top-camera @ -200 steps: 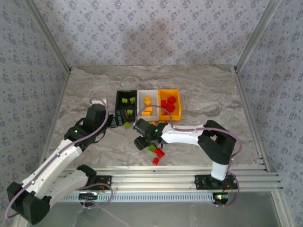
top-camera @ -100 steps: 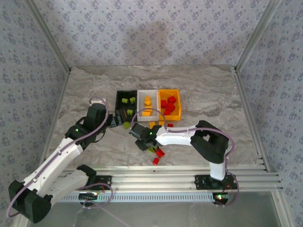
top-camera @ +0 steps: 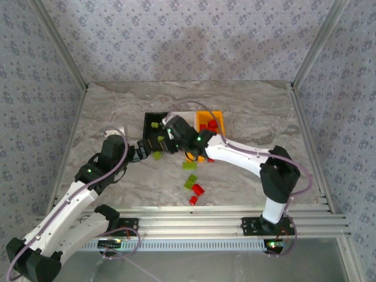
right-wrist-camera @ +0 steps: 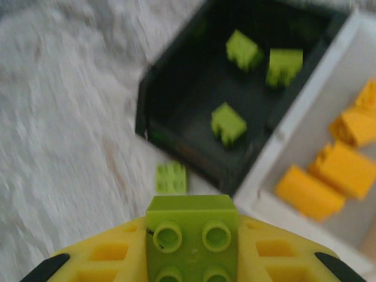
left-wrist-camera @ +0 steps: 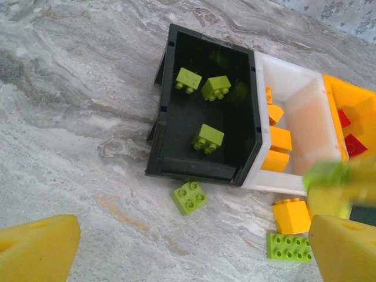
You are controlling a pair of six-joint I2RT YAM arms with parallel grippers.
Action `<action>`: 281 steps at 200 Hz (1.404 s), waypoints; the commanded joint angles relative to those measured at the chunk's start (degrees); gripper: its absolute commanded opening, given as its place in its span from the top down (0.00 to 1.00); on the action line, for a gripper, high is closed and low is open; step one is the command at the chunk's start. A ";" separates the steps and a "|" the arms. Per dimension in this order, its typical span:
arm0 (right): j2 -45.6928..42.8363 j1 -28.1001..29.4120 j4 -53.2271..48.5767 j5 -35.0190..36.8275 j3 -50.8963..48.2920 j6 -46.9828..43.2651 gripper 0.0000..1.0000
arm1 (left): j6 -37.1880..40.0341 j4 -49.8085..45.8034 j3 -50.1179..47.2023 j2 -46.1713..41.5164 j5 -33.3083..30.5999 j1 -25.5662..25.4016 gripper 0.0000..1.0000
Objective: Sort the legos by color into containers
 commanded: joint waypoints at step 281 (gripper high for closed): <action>-37.35 -13.12 5.88 9.76 -35.25 15.93 0.15 | 9.69 11.87 14.37 48.33 4.99 -29.77 0.14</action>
